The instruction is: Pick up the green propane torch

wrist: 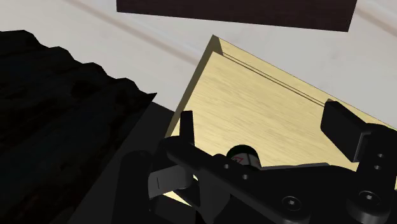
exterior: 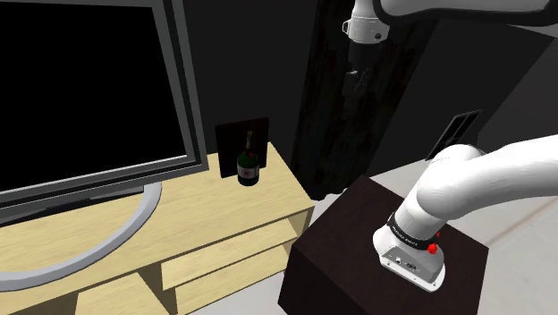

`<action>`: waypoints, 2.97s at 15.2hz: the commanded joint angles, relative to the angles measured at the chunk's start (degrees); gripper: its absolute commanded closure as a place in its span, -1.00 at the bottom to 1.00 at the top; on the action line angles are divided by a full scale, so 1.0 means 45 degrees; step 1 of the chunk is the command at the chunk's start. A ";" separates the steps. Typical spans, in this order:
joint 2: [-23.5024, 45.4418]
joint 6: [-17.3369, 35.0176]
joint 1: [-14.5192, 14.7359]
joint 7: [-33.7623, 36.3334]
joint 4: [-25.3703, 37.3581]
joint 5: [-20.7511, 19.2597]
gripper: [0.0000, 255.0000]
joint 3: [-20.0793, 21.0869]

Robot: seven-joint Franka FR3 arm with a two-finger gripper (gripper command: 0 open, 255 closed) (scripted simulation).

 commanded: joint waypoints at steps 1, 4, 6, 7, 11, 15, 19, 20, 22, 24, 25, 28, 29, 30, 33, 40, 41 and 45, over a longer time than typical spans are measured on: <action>0.0000 0.0000 0.0000 0.0000 0.0000 0.0000 -1.00 0.0000; 0.0353 0.1774 0.0108 -0.0228 -0.0913 0.0089 -1.00 -0.0158; 0.0710 0.2978 0.0180 -0.0390 -0.1423 0.0155 -1.00 -0.0256; 0.0926 0.3586 0.0217 -0.0474 -0.1648 0.0190 -1.00 -0.0302; 0.2033 0.6043 0.0390 -0.0834 -0.2330 0.0355 -1.00 -0.0484; 0.3501 0.8490 0.0594 -0.1265 -0.2649 0.0597 -1.00 -0.0646; 0.5255 1.0835 0.0862 -0.1809 -0.2588 0.0973 -1.00 -0.0802; 0.5726 1.1393 0.0940 -0.1972 -0.2514 0.1100 -1.00 -0.0840; 0.6695 1.2463 0.1112 -0.2342 -0.2296 0.1409 -1.00 -0.0914; 0.7689 1.3461 0.1291 -0.2789 -0.1986 0.1813 -1.00 -0.0972; 0.8190 1.3929 0.1381 -0.3046 -0.1797 0.2056 -1.00 -0.0991; 0.9702 1.5193 0.1592 -0.3969 -0.1097 0.2970 -1.00 -0.0950; 1.0204 1.5565 0.1619 -0.4323 -0.0819 0.3327 -1.00 -0.0882; 1.0703 1.5912 0.1629 -0.4693 -0.0521 0.3700 -1.00 -0.0792; 1.2181 1.6815 0.1480 -0.5819 0.0495 0.4796 -1.00 -0.0332; 1.4440 1.8125 0.0802 -0.7191 0.2018 0.5888 -1.00 0.0768; 1.4596 1.8261 0.0747 -0.7270 0.2039 0.5947 -1.00 0.0840; 1.5170 1.8743 0.0543 -0.7539 0.2139 0.6130 -1.00 0.1102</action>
